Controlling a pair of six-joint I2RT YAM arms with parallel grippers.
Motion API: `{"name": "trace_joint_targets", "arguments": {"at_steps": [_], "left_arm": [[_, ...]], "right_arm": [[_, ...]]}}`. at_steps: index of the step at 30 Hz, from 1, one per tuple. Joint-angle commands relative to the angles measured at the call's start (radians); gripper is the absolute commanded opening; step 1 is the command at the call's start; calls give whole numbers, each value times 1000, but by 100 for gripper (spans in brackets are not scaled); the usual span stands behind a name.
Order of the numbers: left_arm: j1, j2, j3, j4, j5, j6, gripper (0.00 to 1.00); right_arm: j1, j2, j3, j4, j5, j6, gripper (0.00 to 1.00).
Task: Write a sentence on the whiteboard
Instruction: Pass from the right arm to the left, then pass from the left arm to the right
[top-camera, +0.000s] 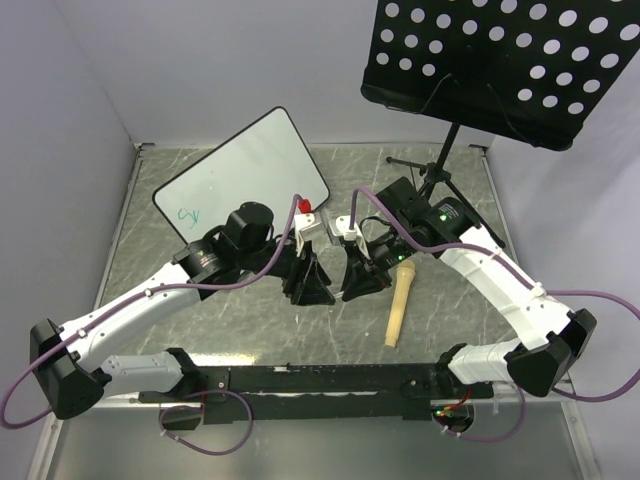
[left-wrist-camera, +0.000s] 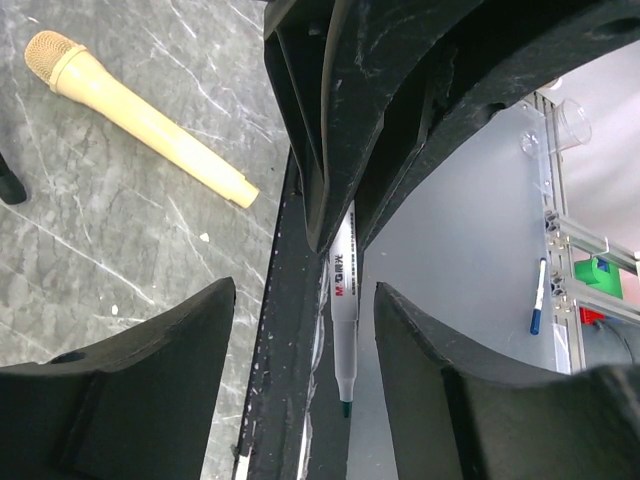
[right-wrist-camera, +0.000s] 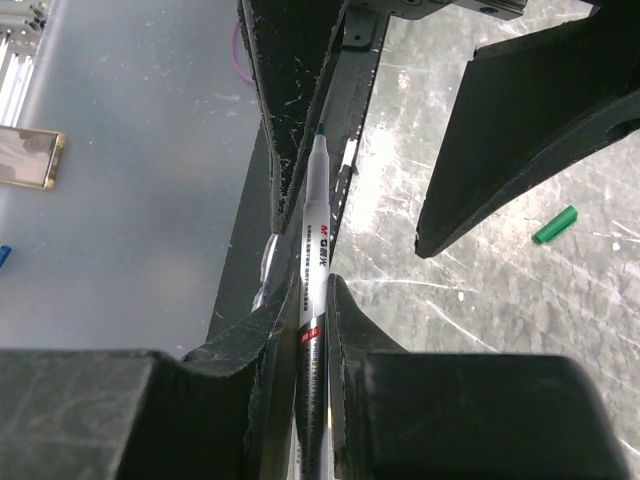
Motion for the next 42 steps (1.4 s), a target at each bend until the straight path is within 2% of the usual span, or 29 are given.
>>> {"name": "trace_joint_targets", "arguments": {"at_steps": [1,6,11,17,18,20,21,24,26,27,30,33,35,36,38,39,40,41,42], "left_arm": [[-16,18,36,-37,30,47,65],[-18,12,36,-77,24,69,68],[-13,4,39,-54,34,63,65],[5,-12,28,8,53,33,42],[8,-12,25,12,54,29,31],[14,-12,23,18,58,17,17],[16,-14,20,23,60,15,1],[25,-35,-3,61,54,-8,1],[31,-71,-33,105,50,-36,1],[37,-84,-58,119,44,-46,1],[45,-155,-108,190,1,-92,1],[48,-239,-166,295,-57,-163,1],[48,-301,-188,336,-94,-187,1],[50,-321,-209,406,-136,-215,1],[51,-373,-234,481,-176,-244,1],[50,-397,-252,545,-216,-267,1],[51,-408,-260,585,-230,-279,1],[51,-416,-265,618,-259,-292,1],[50,-420,-272,647,-297,-318,1]], "right_arm": [[1,28,46,30,-29,-8,0],[-15,37,58,30,-35,1,0],[-20,42,52,42,-38,9,0],[-22,45,44,45,-41,12,0],[-20,45,43,48,-41,12,0],[-20,47,43,50,-41,15,0],[-20,47,43,48,-41,15,0],[-22,50,47,50,-38,18,1],[-26,45,53,53,-41,30,11],[-37,40,58,60,-46,36,29],[-72,37,95,51,-86,44,73],[-109,48,183,36,-147,62,83],[-129,57,269,30,-185,96,86],[-140,63,292,50,-219,122,86],[-170,59,326,186,-248,261,87],[-196,45,305,262,-274,421,88],[-210,36,282,342,-293,509,88],[-224,25,252,565,-313,607,89],[-233,1,210,688,-332,721,89]]}}
